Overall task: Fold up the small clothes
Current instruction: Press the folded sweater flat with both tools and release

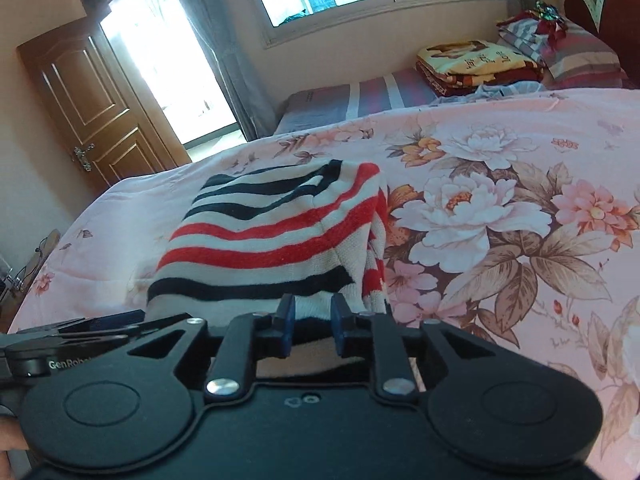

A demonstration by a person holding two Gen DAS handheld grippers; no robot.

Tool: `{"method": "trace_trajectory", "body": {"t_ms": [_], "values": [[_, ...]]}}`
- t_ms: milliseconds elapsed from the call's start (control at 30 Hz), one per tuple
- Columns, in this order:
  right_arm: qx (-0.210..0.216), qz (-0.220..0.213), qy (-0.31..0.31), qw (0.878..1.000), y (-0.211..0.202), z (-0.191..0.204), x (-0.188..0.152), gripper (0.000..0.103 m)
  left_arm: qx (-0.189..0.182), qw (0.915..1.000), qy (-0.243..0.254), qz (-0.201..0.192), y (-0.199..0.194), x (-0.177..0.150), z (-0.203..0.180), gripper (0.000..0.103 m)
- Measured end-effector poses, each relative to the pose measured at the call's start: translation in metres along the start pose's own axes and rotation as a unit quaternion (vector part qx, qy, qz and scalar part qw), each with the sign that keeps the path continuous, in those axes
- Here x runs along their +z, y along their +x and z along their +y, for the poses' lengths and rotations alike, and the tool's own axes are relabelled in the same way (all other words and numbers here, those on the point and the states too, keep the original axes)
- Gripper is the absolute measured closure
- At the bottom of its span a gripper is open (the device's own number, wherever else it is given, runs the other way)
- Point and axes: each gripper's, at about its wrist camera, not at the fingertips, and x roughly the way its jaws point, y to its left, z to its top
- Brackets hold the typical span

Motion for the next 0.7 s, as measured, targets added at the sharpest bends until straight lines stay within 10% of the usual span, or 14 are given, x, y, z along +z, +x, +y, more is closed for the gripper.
{"method": "trace_trajectory", "body": {"t_ms": [267, 700], "values": [[-0.033, 0.034, 0.012, 0.999, 0.016, -0.012, -0.030, 0.094, 0.024, 0.9993, -0.007, 0.027, 0.008, -0.020, 0.001, 0.013], [0.000, 0.027, 0.020, 0.999, -0.041, -0.001, -0.026, 0.043, 0.090, 0.9953, -0.030, 0.016, -0.052, -0.029, -0.036, 0.000]]}}
